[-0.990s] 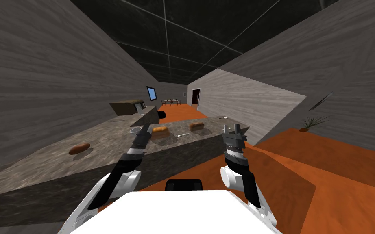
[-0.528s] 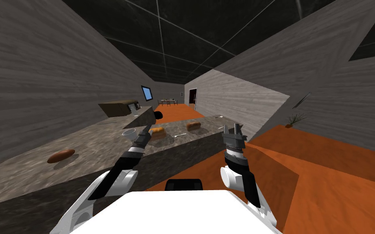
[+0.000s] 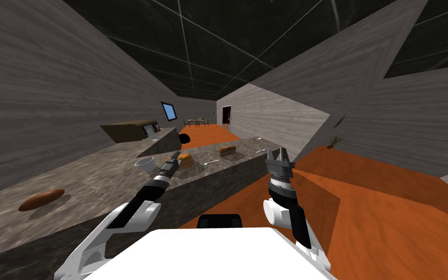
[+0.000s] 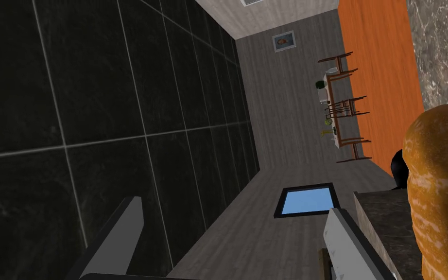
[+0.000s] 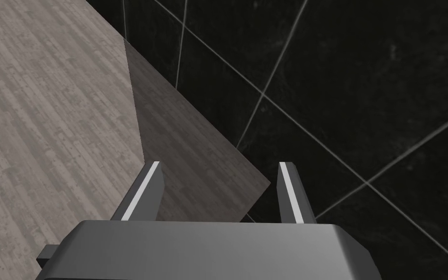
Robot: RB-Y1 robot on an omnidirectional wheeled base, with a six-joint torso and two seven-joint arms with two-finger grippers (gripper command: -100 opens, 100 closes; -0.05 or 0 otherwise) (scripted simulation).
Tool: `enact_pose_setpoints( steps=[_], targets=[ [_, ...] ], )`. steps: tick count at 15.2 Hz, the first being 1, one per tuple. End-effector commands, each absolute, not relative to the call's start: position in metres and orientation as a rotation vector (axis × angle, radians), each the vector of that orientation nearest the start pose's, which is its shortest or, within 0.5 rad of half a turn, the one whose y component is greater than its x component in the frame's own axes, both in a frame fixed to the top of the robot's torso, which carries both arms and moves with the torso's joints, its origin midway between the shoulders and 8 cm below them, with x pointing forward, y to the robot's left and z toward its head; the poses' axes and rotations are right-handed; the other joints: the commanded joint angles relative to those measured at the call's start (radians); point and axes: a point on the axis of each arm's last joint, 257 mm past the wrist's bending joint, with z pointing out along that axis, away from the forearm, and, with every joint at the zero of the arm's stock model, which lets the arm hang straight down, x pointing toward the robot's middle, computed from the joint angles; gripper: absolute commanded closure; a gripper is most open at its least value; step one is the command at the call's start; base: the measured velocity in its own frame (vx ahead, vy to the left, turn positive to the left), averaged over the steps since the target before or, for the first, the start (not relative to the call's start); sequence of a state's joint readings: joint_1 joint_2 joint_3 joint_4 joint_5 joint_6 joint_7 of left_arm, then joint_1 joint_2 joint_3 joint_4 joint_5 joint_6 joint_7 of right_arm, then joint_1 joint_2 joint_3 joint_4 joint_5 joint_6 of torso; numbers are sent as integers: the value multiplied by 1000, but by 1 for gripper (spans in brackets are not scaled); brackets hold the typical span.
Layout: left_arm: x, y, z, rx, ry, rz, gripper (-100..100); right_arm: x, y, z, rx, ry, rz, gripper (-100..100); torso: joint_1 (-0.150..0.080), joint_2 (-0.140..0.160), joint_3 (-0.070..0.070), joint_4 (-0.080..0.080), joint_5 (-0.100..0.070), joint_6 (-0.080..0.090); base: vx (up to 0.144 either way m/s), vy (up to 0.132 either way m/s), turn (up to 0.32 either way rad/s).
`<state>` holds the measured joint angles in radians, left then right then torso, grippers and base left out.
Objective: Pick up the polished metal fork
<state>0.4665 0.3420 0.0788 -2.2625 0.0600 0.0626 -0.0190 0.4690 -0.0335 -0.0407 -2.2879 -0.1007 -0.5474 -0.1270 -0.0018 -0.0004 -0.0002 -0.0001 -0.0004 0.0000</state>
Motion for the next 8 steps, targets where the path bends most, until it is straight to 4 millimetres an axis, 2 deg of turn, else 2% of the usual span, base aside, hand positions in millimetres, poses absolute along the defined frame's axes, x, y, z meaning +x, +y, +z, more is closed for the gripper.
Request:
enact_pose_setpoints(
  steps=[1,2,5,6,8],
  targets=[
    [415,322,-93,-871,1216,-997,-100,332,-296,48,665,483,1475,0,0,0,0,0,0,0,5,-12,15],
    [419,334,-103,-911,1239,-983,-100,332,-296,48,665,483,1475,0,0,0,0,0,0,0,5,-26,-118],
    [420,336,-110,-933,1256,-968,-100,332,-296,48,665,483,1475,0,0,0,0,0,0,0,7,-21,-78],
    [423,349,-119,-975,1273,-954,-100,332,-296,48,665,483,1475,0,1,0,0,0,0,0,9,-24,-150],
    [423,352,-127,-1001,1292,-935,-100,332,-296,48,665,483,1475,0,0,0,0,0,0,0,11,-24,-113]
  ],
)
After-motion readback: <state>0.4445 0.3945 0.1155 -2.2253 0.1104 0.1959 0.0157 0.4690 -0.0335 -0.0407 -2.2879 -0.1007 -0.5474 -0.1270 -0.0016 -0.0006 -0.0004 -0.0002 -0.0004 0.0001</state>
